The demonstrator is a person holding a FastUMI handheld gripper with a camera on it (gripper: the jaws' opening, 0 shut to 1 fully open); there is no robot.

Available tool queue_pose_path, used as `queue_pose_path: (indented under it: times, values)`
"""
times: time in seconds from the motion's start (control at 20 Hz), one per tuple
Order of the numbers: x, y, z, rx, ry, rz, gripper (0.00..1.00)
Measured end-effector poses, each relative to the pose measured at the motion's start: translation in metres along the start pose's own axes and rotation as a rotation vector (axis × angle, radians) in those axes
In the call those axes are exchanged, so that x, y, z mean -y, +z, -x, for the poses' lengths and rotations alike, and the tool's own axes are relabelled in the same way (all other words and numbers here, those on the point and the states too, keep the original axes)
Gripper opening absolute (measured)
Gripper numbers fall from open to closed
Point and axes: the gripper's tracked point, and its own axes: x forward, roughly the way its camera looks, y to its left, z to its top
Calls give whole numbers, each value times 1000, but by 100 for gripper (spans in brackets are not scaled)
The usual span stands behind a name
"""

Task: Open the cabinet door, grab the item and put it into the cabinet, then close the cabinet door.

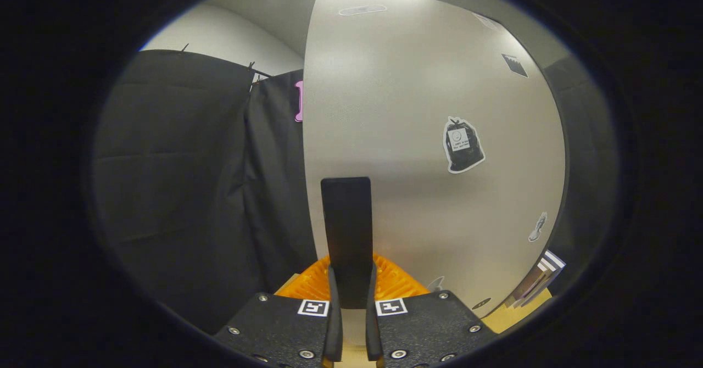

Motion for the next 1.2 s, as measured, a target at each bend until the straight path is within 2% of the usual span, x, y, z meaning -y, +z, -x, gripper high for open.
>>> queue_pose_path:
  times: [0.75, 1.2]
  values:
    - [20, -2, 48, -14, 112, -13, 17]
    - [47, -4, 68, -2, 85, -60, 16]
